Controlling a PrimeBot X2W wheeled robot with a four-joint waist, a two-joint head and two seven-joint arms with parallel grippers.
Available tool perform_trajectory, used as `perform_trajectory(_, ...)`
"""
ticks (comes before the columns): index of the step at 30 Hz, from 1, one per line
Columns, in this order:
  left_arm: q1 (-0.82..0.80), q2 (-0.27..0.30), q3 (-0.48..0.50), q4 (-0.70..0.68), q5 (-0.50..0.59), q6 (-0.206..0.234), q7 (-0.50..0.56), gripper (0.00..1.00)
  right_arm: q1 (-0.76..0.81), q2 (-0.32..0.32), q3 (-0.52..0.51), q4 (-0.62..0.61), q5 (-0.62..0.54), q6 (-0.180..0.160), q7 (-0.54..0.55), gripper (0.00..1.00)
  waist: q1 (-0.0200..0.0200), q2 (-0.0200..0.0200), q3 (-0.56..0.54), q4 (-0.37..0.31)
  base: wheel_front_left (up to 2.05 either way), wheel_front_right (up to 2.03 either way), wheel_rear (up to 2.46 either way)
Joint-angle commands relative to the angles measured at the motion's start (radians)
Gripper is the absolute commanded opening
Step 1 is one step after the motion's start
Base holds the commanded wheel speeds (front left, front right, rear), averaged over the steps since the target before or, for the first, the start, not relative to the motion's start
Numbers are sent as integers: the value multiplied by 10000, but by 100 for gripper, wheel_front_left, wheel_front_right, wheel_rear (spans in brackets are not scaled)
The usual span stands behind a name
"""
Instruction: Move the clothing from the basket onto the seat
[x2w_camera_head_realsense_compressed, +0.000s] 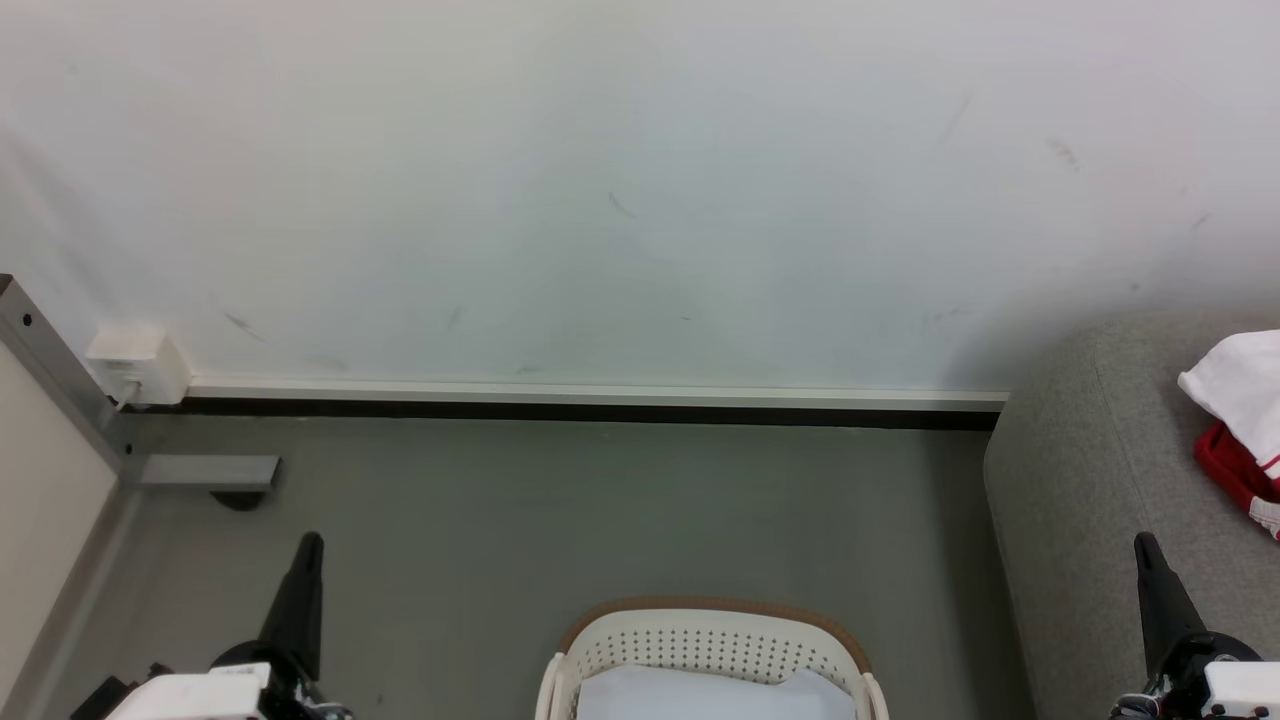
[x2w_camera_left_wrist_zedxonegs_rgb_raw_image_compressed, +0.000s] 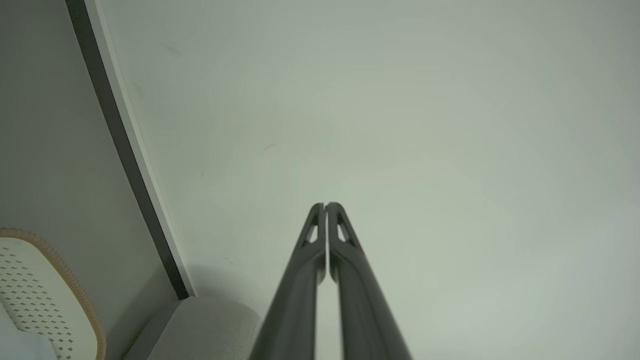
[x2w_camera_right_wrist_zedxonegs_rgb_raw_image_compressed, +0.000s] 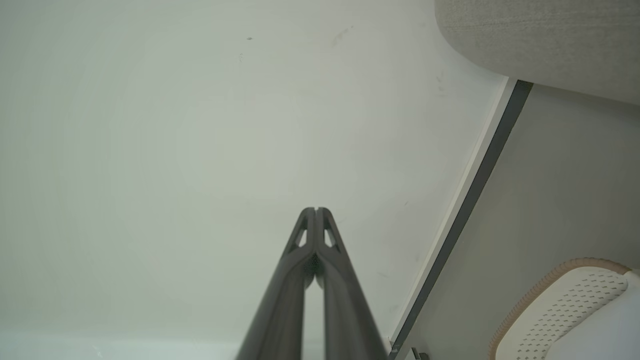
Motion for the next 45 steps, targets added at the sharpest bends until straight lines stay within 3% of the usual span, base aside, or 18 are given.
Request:
perform_trajectory(1,-79,16,28,-23,-135,-21,38,0,-133,-75,-8,-46,16,-24,31,0,0,-1,0,0,0,0,0)
perform_trajectory(45,-77,17,25,-25,-137,-21,35,0,-133,-74,-6,-45,17,-25,30,0,0,-1,0,0,0,0,0)
